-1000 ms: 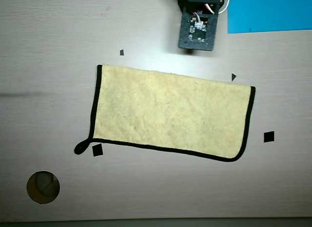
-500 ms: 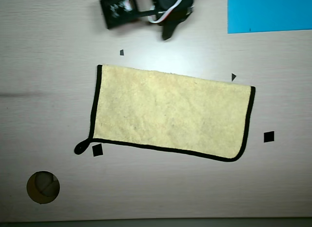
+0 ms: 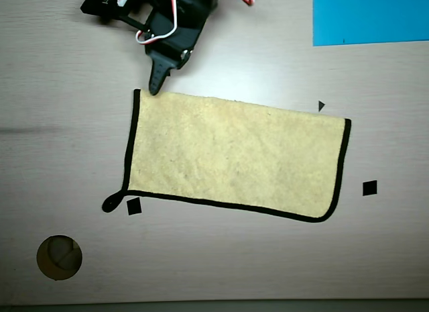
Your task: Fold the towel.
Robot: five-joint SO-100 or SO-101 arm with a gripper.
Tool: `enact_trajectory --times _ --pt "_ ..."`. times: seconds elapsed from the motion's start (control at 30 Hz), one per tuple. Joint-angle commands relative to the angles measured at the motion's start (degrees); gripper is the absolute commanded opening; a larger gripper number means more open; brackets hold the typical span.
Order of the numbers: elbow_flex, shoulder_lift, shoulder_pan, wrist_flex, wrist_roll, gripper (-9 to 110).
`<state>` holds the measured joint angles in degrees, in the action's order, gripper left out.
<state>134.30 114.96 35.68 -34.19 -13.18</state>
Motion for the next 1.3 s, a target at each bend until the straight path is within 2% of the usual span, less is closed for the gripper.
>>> enact_trajectory --times 0.0,0.67,1.27 --pt "-4.2 -2.3 -1.1 5.4 3.4 26" --pt "-7.2 -17.0 -5.5 15.6 3.2 25" --pt "-8.6 -20.0 -7.8 28.9 -1.9 12"
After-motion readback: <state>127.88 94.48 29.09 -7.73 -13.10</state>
